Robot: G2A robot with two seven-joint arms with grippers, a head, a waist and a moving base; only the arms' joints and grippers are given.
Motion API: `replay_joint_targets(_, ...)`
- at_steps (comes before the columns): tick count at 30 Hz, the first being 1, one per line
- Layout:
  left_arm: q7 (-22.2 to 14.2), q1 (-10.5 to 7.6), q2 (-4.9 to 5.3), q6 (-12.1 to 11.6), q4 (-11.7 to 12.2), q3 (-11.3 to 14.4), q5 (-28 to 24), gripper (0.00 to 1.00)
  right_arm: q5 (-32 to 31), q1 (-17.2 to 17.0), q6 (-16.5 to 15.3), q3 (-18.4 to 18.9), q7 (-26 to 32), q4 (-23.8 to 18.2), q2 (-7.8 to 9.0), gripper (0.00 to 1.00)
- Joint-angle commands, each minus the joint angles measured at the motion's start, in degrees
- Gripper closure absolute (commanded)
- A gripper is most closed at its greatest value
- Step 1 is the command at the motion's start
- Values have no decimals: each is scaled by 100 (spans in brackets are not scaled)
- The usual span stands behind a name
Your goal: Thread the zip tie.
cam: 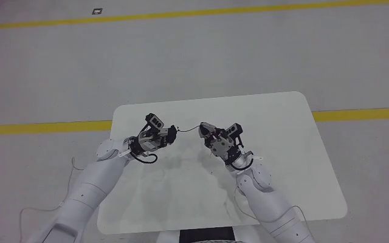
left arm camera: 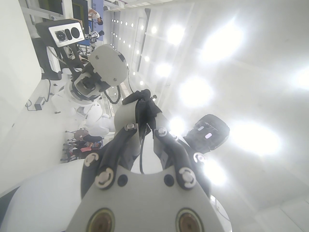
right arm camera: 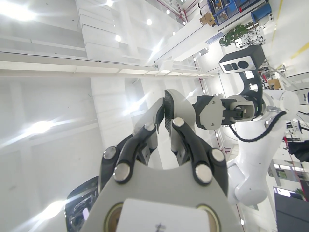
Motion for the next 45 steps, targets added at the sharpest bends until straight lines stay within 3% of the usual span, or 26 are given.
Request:
replay_joint_targets(1, 0, 0, 0, 0, 0, 0, 0, 100, 12, -2, 2, 4, 6, 1, 0, 100)
replay_joint_targets(7, 0, 0, 0, 0, 0, 0, 0, 100, -44, -7, 45, 25, 5, 18, 9, 100)
replay_joint_targets(9, 0, 0, 0, 0, 0, 0, 0, 100, -72, -14, 57, 32, 9, 21, 13, 92)
replay_joint_targets(14, 0, 0, 0, 0, 0, 0, 0, 100, -150, -27, 91, 35, 25, 21, 23, 84)
replay_joint_targets(17, 0, 0, 0, 0, 0, 0, 0, 100, -207, -23, 93, 30, 19, 20, 26, 89)
replay_joint_targets(18, 0, 0, 0, 0, 0, 0, 0, 100, -206, -23, 90, 29, 19, 19, 26, 100)
replay_joint_targets(32, 0, 0, 0, 0, 0, 0, 0, 100, -249, -25, 32, 37, 32, 22, 32, 100)
replay_joint_targets(45, 0, 0, 0, 0, 0, 0, 0, 100, 346, -88, 63, 225, 233, 28, 37, 100)
